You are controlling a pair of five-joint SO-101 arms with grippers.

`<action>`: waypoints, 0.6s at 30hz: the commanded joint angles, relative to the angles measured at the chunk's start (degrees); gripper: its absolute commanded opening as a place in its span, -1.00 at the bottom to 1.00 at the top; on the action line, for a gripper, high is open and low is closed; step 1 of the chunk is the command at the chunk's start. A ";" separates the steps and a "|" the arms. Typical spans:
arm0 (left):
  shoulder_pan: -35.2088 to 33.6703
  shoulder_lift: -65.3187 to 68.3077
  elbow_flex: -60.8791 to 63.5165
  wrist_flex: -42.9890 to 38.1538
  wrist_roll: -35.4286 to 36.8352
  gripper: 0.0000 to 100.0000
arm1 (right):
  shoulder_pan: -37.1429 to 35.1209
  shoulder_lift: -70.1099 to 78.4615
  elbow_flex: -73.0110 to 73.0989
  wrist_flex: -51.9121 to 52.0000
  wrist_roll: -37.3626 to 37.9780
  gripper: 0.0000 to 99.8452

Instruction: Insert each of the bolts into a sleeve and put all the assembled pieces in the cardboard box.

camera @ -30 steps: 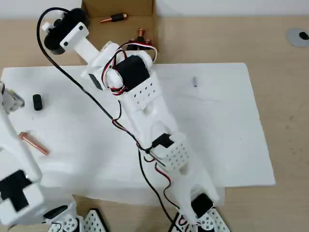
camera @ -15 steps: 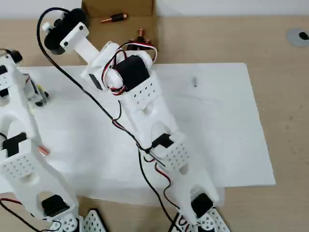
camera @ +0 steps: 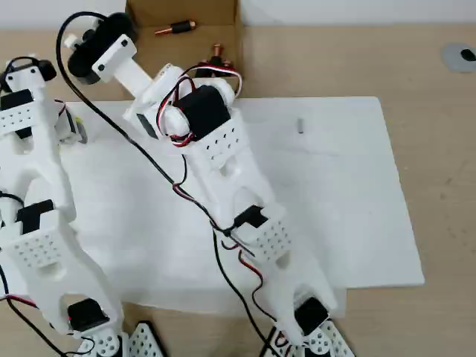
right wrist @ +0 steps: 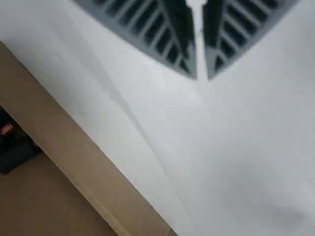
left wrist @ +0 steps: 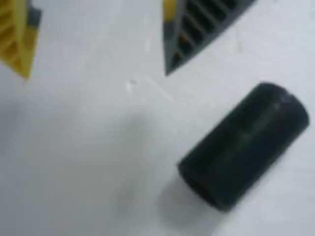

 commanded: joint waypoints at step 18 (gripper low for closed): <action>-10.20 -0.31 -13.80 2.46 -39.74 -0.62 | 1.54 -4.44 2.59 0.79 0.44 -0.98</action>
